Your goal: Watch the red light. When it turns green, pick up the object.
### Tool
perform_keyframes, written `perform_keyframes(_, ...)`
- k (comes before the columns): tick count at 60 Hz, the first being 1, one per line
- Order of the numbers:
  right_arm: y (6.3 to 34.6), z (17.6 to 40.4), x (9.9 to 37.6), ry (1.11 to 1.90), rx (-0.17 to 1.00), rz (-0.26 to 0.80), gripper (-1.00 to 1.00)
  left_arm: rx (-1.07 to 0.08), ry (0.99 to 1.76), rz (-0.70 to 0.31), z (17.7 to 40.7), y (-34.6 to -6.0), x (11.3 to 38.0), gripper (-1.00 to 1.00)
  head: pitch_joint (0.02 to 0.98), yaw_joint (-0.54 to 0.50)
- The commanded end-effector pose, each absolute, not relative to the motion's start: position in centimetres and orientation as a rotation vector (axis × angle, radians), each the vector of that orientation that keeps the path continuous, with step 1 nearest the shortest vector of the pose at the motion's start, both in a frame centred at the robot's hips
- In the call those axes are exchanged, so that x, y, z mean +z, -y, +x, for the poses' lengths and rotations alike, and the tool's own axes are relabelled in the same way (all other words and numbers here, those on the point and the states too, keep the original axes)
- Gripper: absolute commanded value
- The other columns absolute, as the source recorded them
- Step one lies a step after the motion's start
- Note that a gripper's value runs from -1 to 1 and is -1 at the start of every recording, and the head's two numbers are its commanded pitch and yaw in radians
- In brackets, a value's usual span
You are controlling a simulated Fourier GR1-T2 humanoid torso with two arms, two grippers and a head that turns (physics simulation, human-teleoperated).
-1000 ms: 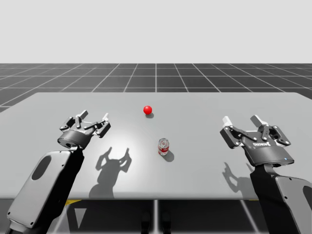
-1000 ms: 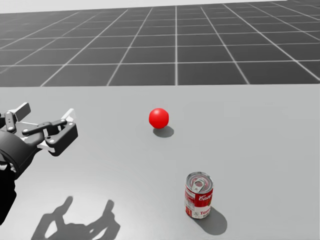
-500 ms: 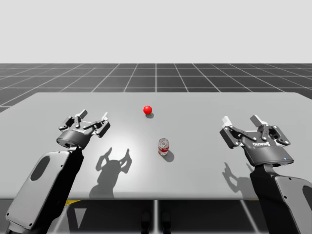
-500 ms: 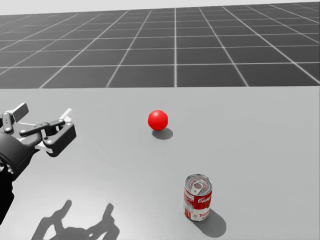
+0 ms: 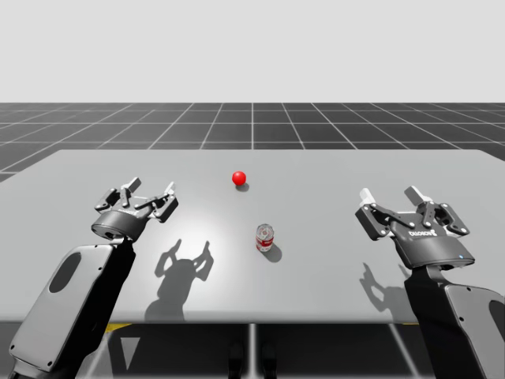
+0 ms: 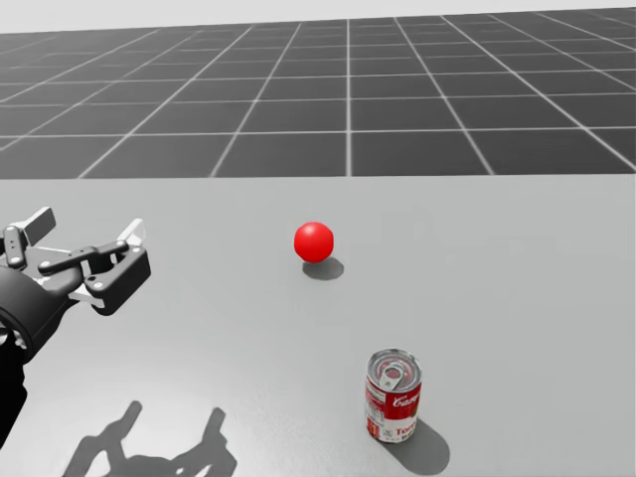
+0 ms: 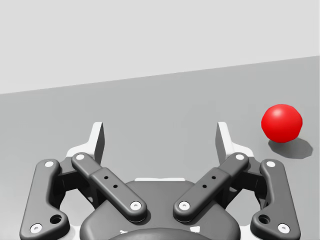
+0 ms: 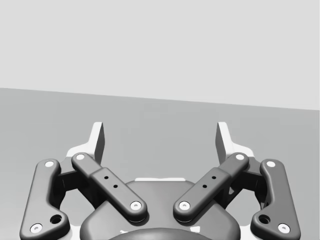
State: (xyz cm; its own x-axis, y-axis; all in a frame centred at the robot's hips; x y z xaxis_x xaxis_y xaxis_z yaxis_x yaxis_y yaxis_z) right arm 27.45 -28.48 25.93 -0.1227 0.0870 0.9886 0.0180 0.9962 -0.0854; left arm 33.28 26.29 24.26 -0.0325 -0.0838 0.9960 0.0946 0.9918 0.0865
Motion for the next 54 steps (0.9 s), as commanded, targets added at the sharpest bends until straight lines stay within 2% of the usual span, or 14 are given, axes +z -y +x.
perform_keyframes(1,28.47,27.45,25.92,1.693,0.059,-0.079,-1.00,-0.144,1.597,-0.006,33.32,-26.32,24.24,-1.00,0.573,0.07)
perform_keyframes(22,28.43,27.42,25.94,1.693,0.056,-0.079,-1.00,-0.144,1.597,-0.006,33.32,-26.32,24.24,-1.00,0.589,0.06)
perform_keyframes(47,28.35,27.59,25.78,1.685,0.060,-0.074,-1.00,-0.152,1.595,-0.012,33.34,-26.26,24.28,-1.00,0.833,-0.06)
perform_keyframes(54,28.22,27.67,25.74,1.685,0.056,-0.067,-1.00,-0.154,1.596,-0.011,33.33,-26.18,24.31,-1.00,0.854,-0.07)
